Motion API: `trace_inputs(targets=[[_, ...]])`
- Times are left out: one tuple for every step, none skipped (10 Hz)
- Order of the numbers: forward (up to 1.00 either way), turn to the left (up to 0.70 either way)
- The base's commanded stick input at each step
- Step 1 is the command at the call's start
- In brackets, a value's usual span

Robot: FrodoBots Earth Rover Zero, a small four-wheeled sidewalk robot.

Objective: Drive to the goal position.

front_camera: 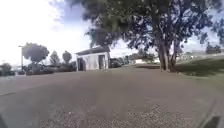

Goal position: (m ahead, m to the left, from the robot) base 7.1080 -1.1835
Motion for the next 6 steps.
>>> trace_inputs(targets=[[0.70, -0.03], [0.70, -0.03], [0.70, -0.03], [0.70, -0.04], [0.70, -0.09], [0.70, -0.14]])
